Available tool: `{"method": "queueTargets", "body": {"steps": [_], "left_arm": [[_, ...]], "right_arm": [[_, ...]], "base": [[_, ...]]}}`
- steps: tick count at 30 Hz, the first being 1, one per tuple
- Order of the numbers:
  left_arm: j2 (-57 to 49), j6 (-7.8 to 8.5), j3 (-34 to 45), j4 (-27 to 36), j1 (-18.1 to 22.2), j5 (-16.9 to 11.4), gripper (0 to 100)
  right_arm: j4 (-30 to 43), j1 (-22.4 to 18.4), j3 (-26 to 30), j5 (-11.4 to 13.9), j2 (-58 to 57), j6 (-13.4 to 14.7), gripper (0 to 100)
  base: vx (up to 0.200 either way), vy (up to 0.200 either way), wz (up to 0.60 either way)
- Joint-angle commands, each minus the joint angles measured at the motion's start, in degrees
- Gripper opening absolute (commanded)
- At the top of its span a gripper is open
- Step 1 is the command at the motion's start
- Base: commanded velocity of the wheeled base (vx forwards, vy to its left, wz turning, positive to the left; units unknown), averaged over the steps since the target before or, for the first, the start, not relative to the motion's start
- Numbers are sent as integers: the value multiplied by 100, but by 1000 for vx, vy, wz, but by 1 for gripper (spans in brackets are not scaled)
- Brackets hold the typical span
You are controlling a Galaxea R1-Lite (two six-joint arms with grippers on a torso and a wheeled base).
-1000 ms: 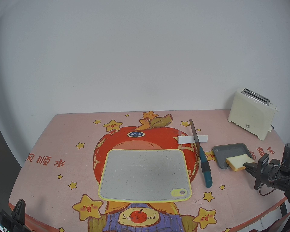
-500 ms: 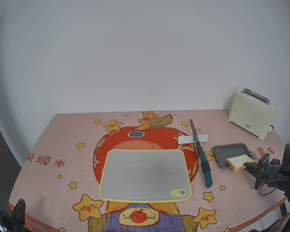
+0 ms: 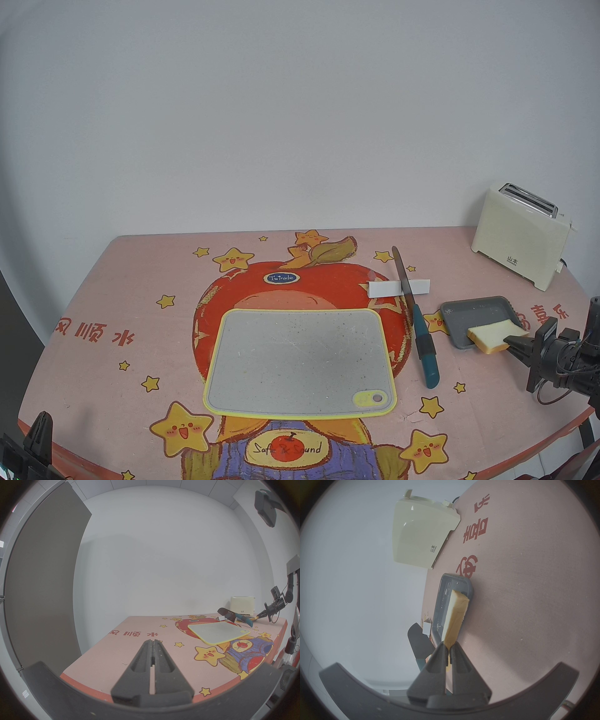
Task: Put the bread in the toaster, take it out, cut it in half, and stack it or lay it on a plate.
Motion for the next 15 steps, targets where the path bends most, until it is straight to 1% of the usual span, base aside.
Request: {"method": "queueTargets", "body": {"steps": [1,6,15], "left_arm": [[-40,-1,101,-1,2,1,0],[-40,-1,101,-1,2,1,0],[-40,-1,101,-1,2,1,0]], "right_arm": [[-2,12,-11,-3,-6,-2,0],[-2,170,-29,-21,-15,-2,0],[-11,214,-11,-29,-15,-2,0]], "base": [[0,0,0],[0,0,0],[0,0,0]]}}
